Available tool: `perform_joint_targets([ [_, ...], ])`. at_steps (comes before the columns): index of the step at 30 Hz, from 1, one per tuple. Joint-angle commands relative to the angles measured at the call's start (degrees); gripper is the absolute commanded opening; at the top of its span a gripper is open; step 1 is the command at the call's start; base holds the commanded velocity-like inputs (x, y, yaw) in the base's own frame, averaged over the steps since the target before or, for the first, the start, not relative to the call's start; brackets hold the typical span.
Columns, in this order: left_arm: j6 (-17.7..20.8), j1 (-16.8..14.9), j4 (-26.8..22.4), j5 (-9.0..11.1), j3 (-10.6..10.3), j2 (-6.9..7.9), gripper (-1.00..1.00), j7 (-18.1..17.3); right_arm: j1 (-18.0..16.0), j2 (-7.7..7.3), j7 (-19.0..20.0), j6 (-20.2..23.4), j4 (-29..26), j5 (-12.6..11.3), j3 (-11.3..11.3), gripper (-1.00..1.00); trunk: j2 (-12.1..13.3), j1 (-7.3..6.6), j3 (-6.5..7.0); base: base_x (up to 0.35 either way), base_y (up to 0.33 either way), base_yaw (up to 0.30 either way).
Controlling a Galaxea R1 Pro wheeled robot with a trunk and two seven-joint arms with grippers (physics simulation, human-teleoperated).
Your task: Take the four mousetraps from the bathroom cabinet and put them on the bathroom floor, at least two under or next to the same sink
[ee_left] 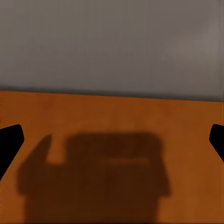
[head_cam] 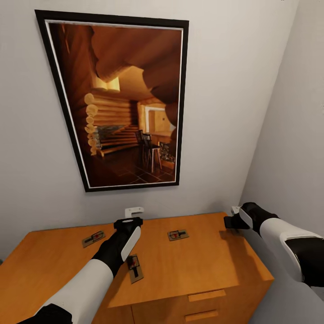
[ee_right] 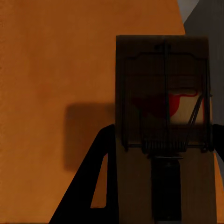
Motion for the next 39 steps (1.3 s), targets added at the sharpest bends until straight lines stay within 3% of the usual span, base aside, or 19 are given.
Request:
perform_joint_targets([
  [1, 0.2, -0.1, -0.1, 0.4, -0.1, 0.0, 1.0, 0.4, 0.0, -0.01, 0.1, 0.3, -0.1, -0.6, 0.5, -1.0, 0.3, -0.19, 0.06, 0.0, 0.0, 0.0],
  [12, 0.2, -0.1, -0.1, 0.4, -0.1, 0.0, 1.0, 0.4, 0.0, 0.35, 0.1, 0.2, -0.1, -0.5, 0.5, -1.0, 4.7, -2.61, 2.03, 0.0, 0.0, 0.0],
  [29, 0.2, -0.1, -0.1, 0.4, -0.1, 0.0, 1.0, 0.4, 0.0, 1.58, 0.1, 0.1, -0.1, 0.2, 0.6, -1.0, 4.7, -2.61, 2.03, 0.0, 0.0, 0.0],
  [39, 0.2, -0.1, -0.1, 0.4, -0.1, 0.0, 1.0, 0.4, 0.0, 1.69, 0.1, -7.8, 0.0, 0.7, 0.6, -1.0, 4.7, -2.61, 2.03, 0.0, 0.0, 0.0],
])
